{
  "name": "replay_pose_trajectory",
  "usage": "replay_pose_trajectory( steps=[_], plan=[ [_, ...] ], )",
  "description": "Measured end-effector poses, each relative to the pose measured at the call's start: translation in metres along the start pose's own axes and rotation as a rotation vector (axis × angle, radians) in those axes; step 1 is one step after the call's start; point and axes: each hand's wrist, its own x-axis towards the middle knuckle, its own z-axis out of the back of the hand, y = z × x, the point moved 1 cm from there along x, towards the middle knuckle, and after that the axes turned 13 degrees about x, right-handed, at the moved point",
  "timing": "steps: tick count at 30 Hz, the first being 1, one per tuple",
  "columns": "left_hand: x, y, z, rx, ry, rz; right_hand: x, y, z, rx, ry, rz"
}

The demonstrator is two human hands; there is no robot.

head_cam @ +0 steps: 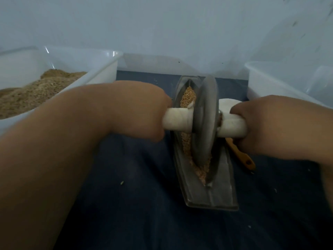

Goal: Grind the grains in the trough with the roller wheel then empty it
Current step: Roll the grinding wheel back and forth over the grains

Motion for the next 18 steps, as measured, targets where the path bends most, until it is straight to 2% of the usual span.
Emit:
replay_pose_trajectory(
  steps=[3,6,11,13,15,18],
  plan=[
    [0.000,0.001,0.000,0.010,0.042,-0.013,0.001,0.002,0.003,-0.014,0.027,-0.011],
    [0.010,-0.001,-0.005,0.023,-0.043,0.054,0.012,0.000,-0.004,0.050,-0.015,-0.031],
    [0.037,-0.006,-0.016,0.052,-0.262,0.296,0.047,-0.013,-0.027,0.009,-0.366,-0.056],
    [0.043,-0.006,-0.021,0.061,-0.308,0.337,0.055,-0.015,-0.032,-0.015,-0.442,-0.047],
    [0.045,-0.005,-0.022,0.074,-0.325,0.343,0.056,-0.016,-0.033,-0.028,-0.467,-0.043],
    [0.038,-0.005,-0.020,0.070,-0.282,0.304,0.050,-0.017,-0.030,-0.014,-0.395,-0.029]
  ],
)
